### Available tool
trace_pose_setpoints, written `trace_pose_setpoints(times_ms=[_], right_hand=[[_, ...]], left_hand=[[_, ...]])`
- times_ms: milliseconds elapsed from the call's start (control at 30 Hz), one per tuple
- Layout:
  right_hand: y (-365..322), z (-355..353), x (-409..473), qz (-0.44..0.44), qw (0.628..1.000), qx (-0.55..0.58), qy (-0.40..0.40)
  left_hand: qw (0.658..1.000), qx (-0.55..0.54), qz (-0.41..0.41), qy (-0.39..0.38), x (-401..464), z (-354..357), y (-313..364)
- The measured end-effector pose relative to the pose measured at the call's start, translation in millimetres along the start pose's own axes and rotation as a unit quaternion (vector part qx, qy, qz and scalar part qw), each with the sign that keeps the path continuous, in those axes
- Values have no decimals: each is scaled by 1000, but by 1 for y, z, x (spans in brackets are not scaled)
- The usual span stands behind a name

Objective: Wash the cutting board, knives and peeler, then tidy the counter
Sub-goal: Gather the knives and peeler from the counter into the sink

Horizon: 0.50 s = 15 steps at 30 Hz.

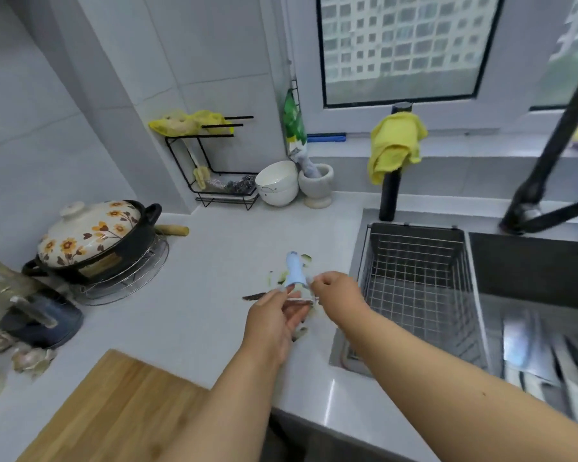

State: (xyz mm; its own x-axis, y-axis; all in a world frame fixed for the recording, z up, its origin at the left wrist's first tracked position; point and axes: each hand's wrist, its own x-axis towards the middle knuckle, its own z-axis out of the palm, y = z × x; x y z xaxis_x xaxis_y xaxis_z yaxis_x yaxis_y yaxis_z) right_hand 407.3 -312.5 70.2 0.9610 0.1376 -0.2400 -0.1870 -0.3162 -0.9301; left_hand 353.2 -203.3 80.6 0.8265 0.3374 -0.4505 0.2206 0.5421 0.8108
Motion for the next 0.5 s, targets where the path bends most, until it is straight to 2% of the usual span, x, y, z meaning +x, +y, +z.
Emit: trace_pose_setpoints(times_ms=[200, 333, 400, 500], right_hand=[[32, -135, -20, 7, 999, 35, 21], [74, -227, -22, 18, 987, 64, 145], [99, -260, -20, 48, 978, 75, 189], [152, -322, -21, 119, 958, 93, 244]], left_hand=[[986, 125, 2, -113, -26, 115, -55], [955, 244, -10, -168, -41, 192, -104], [950, 261, -24, -170, -44, 213, -119], [939, 267, -90, -197, -51, 250, -153]])
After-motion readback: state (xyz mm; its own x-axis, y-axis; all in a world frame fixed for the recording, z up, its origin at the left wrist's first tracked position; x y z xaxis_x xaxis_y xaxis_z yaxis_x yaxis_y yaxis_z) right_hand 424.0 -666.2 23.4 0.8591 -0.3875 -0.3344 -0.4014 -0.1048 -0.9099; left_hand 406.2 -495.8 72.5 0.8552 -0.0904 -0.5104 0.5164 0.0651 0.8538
